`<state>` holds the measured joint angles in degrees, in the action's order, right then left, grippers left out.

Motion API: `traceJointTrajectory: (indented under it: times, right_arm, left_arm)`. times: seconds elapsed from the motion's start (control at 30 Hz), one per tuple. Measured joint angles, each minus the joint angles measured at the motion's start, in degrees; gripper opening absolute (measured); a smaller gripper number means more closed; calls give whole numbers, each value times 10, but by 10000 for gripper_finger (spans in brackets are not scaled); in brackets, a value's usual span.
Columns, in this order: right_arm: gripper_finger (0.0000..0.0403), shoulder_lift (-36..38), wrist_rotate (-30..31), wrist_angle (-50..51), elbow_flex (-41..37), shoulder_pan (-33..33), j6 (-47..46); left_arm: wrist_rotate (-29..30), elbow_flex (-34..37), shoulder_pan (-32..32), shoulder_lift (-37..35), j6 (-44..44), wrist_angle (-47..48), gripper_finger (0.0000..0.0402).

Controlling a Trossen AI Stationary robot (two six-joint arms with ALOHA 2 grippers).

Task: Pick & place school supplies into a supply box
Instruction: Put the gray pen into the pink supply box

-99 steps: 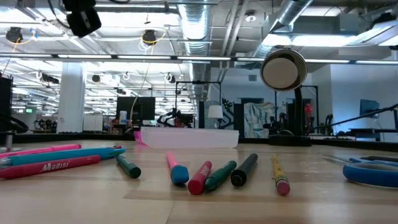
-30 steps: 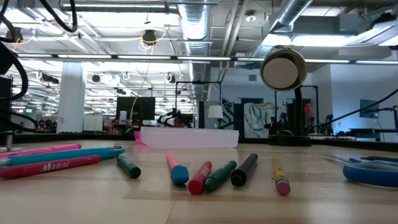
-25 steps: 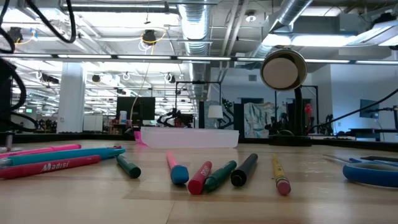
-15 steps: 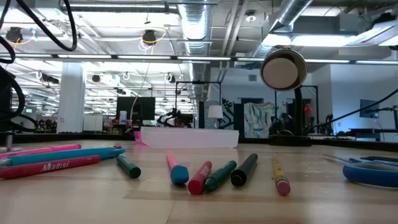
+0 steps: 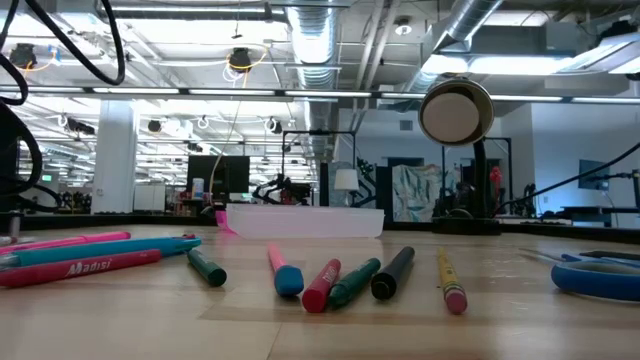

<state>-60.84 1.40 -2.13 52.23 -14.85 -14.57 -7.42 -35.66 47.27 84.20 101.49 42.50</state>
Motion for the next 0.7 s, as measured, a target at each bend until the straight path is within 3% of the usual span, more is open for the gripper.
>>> traceJointTrajectory:
  times: [0.37, 0.7]
  right_arm:
    - [92, 0, 2, 3, 0, 0, 0]
    - [92, 0, 1, 20, 0, 0, 0]
  left_arm:
    - [4, -1, 0, 0, -3, -4, 167]
    - [9, -9, 1, 4, 3, -19, 113]
